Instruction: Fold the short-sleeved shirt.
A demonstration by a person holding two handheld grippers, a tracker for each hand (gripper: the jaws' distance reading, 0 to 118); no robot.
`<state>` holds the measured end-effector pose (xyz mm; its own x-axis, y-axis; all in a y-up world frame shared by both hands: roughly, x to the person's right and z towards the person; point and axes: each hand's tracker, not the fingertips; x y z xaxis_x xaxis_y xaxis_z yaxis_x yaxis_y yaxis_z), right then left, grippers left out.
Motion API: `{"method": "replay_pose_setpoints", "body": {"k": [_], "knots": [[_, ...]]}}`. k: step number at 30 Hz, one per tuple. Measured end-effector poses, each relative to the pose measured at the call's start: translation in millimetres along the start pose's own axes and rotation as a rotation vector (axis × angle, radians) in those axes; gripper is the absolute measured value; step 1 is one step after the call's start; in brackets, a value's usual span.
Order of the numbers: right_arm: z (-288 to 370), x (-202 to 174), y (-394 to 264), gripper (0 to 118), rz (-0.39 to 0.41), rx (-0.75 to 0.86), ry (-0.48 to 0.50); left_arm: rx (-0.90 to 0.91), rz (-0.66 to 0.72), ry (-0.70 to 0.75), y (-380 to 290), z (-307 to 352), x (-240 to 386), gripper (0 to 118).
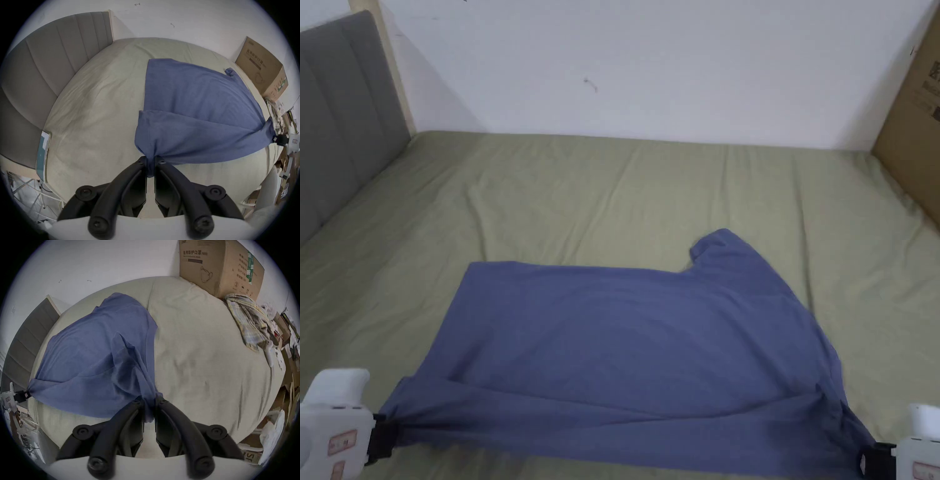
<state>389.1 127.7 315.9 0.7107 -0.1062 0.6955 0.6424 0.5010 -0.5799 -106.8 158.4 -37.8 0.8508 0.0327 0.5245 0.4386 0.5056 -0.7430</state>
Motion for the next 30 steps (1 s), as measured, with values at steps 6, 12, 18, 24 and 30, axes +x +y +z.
{"method": "replay_pose_setpoints", "body": {"k": [6, 12, 18, 24, 30], "knots": [[-1.9, 4.5, -29.1, 14, 0.034, -0.046, -0.037, -0.055, -0.054, 0.048, -24.7, -11.1, 5.6, 7], [-0.5, -2.6, -32.2, 54, 0.054, -0.027, -0.07, -0.081, -0.049, 0.12, -24.2, -24.0, 4.9, 70], [23.9, -2.8, -7.4, 69, 0.023, 0.04, -0.04, 0.012, 0.045, 0.075, -11.1, -2.4, 5.1, 101], [27.2, -25.0, 30.4, 33, 0.057, 0.09, 0.028, 0.081, 0.026, -0.024, 15.3, 7.3, 33.7, 1], [4.2, -49.8, 47.1, 1, 0.126, 0.071, 0.006, 0.042, 0.034, -0.065, 22.3, -20.7, 53.7, 0]]}}
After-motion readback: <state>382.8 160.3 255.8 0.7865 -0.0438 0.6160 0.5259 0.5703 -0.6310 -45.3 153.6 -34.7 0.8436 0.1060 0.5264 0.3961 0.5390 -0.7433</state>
